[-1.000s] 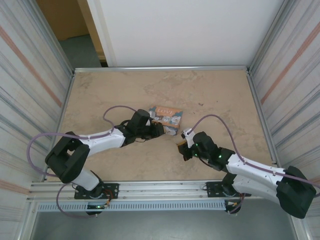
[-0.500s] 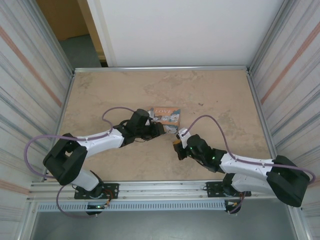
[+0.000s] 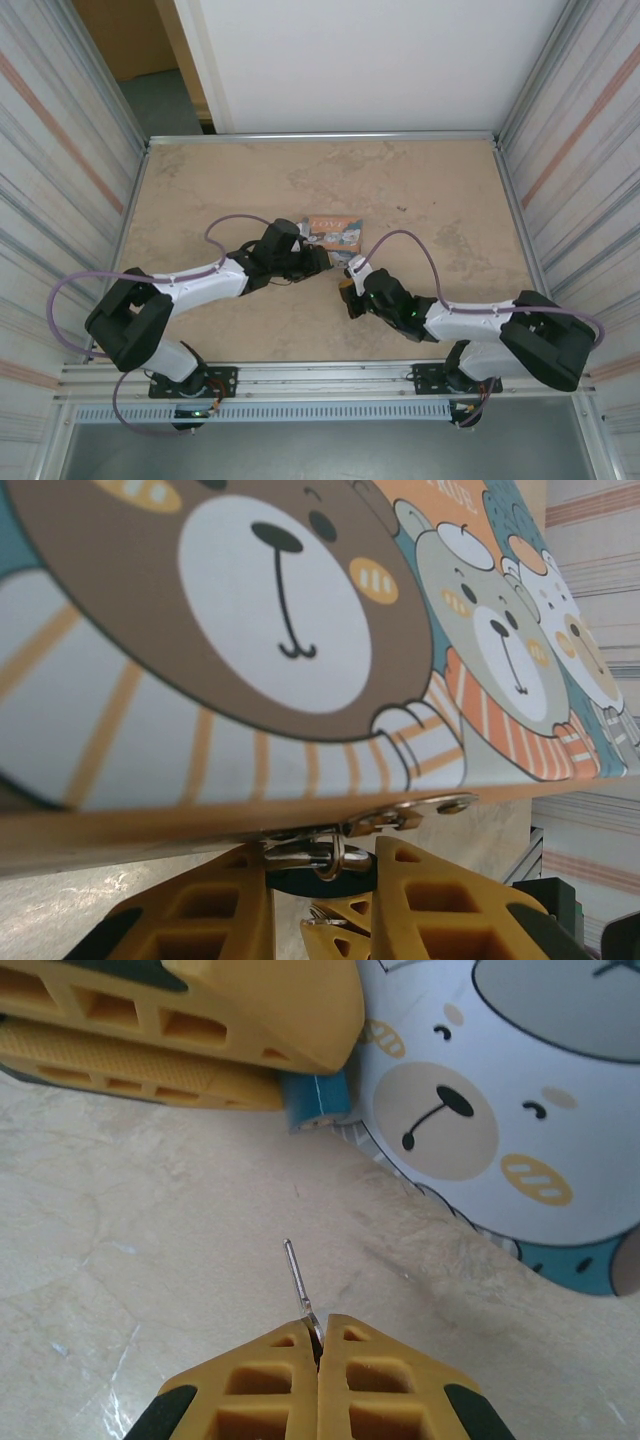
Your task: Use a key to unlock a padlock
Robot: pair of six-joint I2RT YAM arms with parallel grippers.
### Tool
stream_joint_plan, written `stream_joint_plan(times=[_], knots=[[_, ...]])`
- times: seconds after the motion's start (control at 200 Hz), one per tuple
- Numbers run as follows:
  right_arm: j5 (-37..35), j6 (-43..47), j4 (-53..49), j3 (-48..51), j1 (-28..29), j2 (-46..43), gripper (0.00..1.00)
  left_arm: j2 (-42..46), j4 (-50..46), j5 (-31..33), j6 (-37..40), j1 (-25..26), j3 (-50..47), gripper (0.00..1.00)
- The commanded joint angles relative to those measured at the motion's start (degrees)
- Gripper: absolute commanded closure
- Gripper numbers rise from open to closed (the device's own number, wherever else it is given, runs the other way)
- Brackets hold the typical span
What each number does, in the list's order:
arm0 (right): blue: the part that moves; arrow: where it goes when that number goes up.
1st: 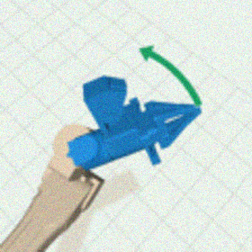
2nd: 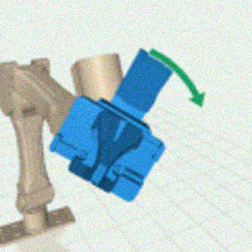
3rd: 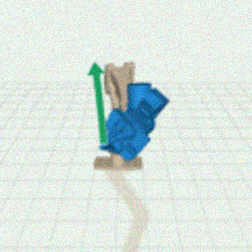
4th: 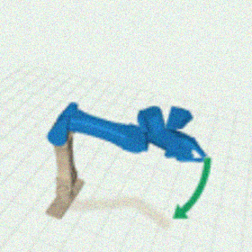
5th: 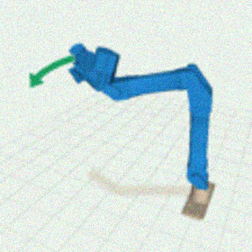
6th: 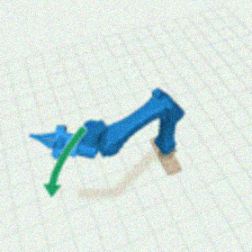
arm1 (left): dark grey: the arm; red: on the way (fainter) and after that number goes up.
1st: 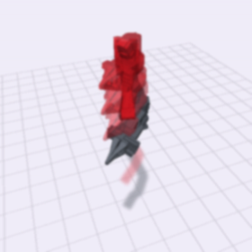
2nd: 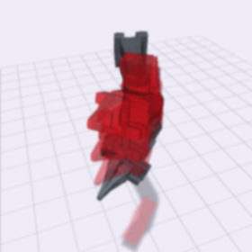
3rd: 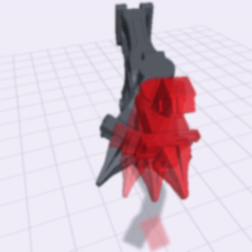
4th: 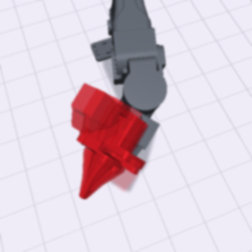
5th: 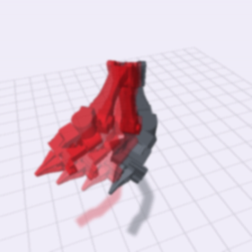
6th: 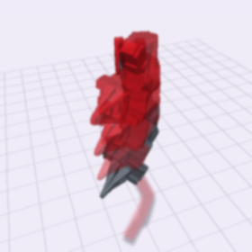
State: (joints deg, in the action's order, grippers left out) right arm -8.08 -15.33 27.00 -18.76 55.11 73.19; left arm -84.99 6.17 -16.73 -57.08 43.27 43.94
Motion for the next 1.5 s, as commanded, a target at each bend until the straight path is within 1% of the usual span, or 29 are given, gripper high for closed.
stream_joint_plan(times=[0.0,0.691,1.137,1.493], knots=[[-1.5,1.2,4.0,-1.7,0.2,1.4,1.0,2.7,3.1,-0.6,0.1,0.4,1.8,0.88],[3.2,-0.3,6.6,-2.1,-4.6,1.8,1.0,3.0,2.9,-0.8,0.5,0.5,1.6,0.88],[5.8,-0.2,6.9,-3.7,-4.8,3.3,1.0,3.1,2.9,-0.9,0.6,0.5,1.6,0.87],[4.6,-0.9,8.5,-3.9,-5.0,4.2,1.0,3.2,2.8,-1.0,0.6,0.5,1.4,0.87]])
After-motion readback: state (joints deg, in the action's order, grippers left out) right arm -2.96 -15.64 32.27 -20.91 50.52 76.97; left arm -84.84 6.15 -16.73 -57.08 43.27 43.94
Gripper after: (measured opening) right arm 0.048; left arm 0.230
